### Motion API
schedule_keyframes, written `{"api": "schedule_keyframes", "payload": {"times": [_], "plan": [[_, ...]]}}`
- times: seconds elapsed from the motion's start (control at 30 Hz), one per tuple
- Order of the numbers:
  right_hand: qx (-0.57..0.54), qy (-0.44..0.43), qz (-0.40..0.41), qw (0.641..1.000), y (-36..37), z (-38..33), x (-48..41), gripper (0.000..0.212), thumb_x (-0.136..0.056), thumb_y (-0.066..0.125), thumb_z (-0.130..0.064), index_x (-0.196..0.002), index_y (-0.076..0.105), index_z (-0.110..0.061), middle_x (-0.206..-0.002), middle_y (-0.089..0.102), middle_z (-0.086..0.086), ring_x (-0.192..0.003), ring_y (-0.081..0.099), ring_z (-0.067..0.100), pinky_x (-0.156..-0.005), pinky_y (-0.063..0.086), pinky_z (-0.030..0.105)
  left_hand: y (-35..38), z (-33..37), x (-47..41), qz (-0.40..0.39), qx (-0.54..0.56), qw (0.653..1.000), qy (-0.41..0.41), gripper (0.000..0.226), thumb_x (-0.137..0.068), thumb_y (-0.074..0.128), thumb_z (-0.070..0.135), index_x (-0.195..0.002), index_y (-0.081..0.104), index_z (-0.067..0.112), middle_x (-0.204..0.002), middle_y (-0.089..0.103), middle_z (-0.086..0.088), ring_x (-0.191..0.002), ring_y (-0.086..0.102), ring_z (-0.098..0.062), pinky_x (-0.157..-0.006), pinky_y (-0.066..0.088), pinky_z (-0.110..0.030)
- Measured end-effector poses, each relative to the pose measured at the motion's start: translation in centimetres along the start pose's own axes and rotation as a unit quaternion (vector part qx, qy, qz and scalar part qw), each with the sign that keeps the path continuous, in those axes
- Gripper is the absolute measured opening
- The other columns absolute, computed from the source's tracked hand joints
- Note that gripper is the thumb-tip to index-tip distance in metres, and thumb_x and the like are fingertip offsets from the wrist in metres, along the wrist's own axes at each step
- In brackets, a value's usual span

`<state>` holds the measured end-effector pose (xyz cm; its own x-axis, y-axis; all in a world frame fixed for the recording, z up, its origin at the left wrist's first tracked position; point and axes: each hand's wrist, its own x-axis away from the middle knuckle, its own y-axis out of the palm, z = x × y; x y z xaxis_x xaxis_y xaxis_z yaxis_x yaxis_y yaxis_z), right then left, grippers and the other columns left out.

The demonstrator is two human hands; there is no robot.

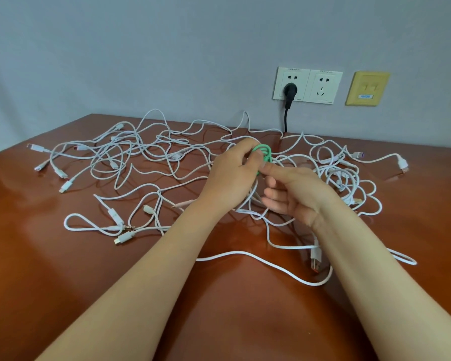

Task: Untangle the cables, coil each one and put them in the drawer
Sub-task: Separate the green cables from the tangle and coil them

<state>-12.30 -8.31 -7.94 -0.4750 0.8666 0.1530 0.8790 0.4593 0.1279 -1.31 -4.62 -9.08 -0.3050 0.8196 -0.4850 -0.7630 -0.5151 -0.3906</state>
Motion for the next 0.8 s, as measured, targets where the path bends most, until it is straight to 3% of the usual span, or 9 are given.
{"api": "schedule_keyframes", "payload": {"times": [0.1, 0.23, 0.33, 0.4, 0.5, 0.6, 0.67, 0.73, 0.8], "plan": [[-0.008, -0.044, 0.035, 0.998, 0.6, 0.6, -0.2, 0.02, -0.083, 0.067, -0.021, -0.071, 0.052, -0.016, -0.051, 0.052, -0.006, -0.045, 0.048, 0.006, -0.042, 0.046, 0.016, 0.1, -0.1, 0.0, 0.005, 0.042, 0.999, -0.02, 0.018, -0.096, 0.044, 0.012, -0.084, 0.058, 0.015, -0.075, 0.056, -0.001, -0.066, 0.045, -0.004, -0.06, 0.034, -0.016], [0.003, -0.078, 0.042, 0.996, 0.6, 1.4, -0.5, 0.018, -0.085, 0.065, -0.023, -0.094, 0.053, -0.014, -0.079, 0.058, 0.001, -0.064, 0.055, 0.01, -0.051, 0.05, 0.02, 0.3, 0.0, -0.1, 0.016, 0.077, 0.996, -0.041, 0.026, -0.095, 0.044, 0.008, -0.075, 0.054, 0.021, -0.075, 0.054, 0.001, -0.07, 0.047, -0.012, -0.065, 0.035, -0.025], [0.024, -0.127, 0.018, 0.991, 1.2, 1.5, -0.5, 0.011, -0.091, 0.054, -0.015, -0.091, 0.064, -0.011, -0.08, 0.063, 0.007, -0.071, 0.06, 0.014, -0.067, 0.052, 0.03, 0.5, 0.2, -0.2, 0.045, 0.09, 0.994, -0.049, 0.02, -0.093, 0.045, 0.007, -0.082, 0.059, 0.015, -0.084, 0.06, -0.005, -0.077, 0.051, -0.016, -0.072, 0.039, -0.03], [0.044, -0.165, 0.039, 0.985, 1.7, 1.7, -0.6, 0.015, -0.092, 0.052, -0.012, -0.091, 0.065, -0.006, -0.08, 0.062, 0.012, -0.072, 0.059, 0.018, -0.066, 0.05, 0.03, 0.3, 0.4, -0.3, 0.049, 0.064, 0.996, -0.045, 0.019, -0.092, 0.047, 0.006, -0.085, 0.064, 0.012, -0.087, 0.062, -0.006, -0.082, 0.053, -0.017, -0.075, 0.04, -0.03], [0.119, -0.204, 0.078, 0.969, 1.9, 1.7, -0.8, 0.016, -0.091, 0.055, -0.015, -0.077, 0.062, -0.009, -0.066, 0.055, 0.005, -0.059, 0.05, 0.011, -0.058, 0.041, 0.026, -0.6, 0.4, -0.7, 0.028, 0.033, 0.998, -0.05, 0.019, -0.092, 0.051, 0.007, -0.086, 0.068, 0.012, -0.075, 0.06, 0.003, -0.075, 0.052, -0.015, -0.074, 0.04, -0.028], [0.084, -0.198, 0.067, 0.974, 1.8, 1.5, -0.7, 0.018, -0.091, 0.056, -0.014, -0.074, 0.064, -0.015, -0.067, 0.062, 0.002, -0.064, 0.057, 0.012, -0.064, 0.047, 0.028, -1.5, 0.5, -1.0, 0.005, 0.077, 0.995, -0.065, 0.019, -0.091, 0.053, 0.007, -0.085, 0.064, 0.021, -0.072, 0.06, 0.01, -0.072, 0.054, -0.01, -0.08, 0.046, -0.032], [0.052, -0.192, 0.053, 0.979, 1.7, 1.2, -0.5, 0.02, -0.092, 0.055, -0.014, -0.075, 0.064, -0.014, -0.065, 0.063, -0.001, -0.06, 0.058, 0.01, -0.061, 0.048, 0.022, -1.7, 0.4, -1.2, -0.002, 0.083, 0.994, -0.065, 0.021, -0.093, 0.051, 0.008, -0.088, 0.063, 0.024, -0.074, 0.061, 0.012, -0.074, 0.056, -0.009, -0.088, 0.048, -0.036], [0.045, -0.189, 0.059, 0.979, 1.6, 1.2, -0.6, 0.022, -0.093, 0.054, -0.018, -0.078, 0.065, -0.007, -0.072, 0.066, 0.008, -0.066, 0.058, 0.013, -0.066, 0.049, 0.029, -1.7, 0.3, -1.2, -0.015, 0.093, 0.994, -0.06, 0.022, -0.093, 0.05, 0.007, -0.091, 0.063, 0.024, -0.071, 0.059, 0.013, -0.069, 0.055, -0.006, -0.085, 0.05, -0.035], [0.05, -0.19, 0.072, 0.978, 1.5, 1.3, -0.8, 0.036, -0.094, 0.053, -0.023, -0.09, 0.061, 0.011, -0.078, 0.062, 0.022, -0.068, 0.051, 0.02, -0.065, 0.048, 0.034, -1.6, 0.2, -1.1, -0.025, 0.108, 0.992, -0.059, 0.022, -0.093, 0.051, 0.005, -0.092, 0.064, 0.023, -0.067, 0.059, 0.012, -0.061, 0.055, -0.003, -0.075, 0.052, -0.028]]}}
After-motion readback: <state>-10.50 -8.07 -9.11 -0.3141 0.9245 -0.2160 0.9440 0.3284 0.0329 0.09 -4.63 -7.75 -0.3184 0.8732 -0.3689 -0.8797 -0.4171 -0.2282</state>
